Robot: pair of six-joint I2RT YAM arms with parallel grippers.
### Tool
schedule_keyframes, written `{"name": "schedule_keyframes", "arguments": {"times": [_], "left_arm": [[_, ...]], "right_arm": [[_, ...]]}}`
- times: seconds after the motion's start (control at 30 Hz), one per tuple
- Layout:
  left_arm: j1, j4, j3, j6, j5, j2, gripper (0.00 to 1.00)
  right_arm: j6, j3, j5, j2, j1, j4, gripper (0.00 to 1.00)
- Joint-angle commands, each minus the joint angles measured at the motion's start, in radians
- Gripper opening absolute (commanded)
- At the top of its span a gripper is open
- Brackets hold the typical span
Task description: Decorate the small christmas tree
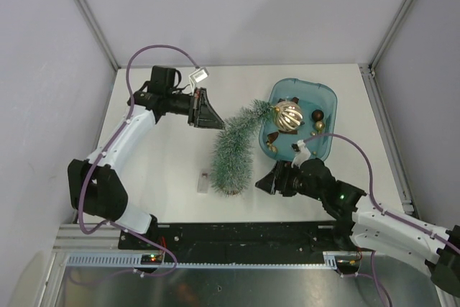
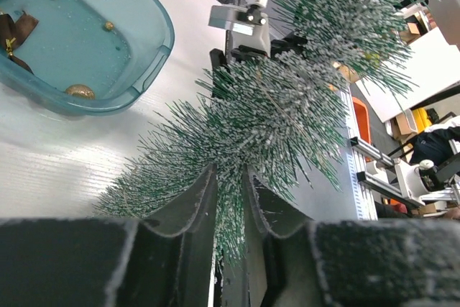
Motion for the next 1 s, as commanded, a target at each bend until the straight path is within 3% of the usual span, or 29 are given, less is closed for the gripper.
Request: {"name": "schedule_keyframes", "arguments": {"times": [0.0, 0.3, 0.8, 0.87, 0.97], "left_arm": [[0.000, 0.009, -0.011, -0.006, 0.041, -0.056, 0.22], [-0.001, 0.009, -0.022, -0.019, 0.038, -0.082, 0.14], [-0.005, 0.009, -0.045, -0.019, 0.030, -0.112, 0.08], [-0.006, 0.009, -0.046, -0.021, 0.029, -0.114, 0.11], [-0.005, 0.009, -0.046, -0.024, 0.017, -0.112, 0.30]], "right_arm": [[0.060, -0.035, -0.086, 0.030, -0.046, 0.266, 0.75], [0.210, -0.134, -0.185, 0.158, -0.114, 0.627, 0.72], [0.259, -0.115, -0.183, 0.301, -0.120, 0.799, 0.53], [0.258, -0.103, -0.190, 0.330, -0.119, 0.815, 0.50], [0.258, -0.094, -0.196, 0.359, -0.120, 0.836, 0.44]]}}
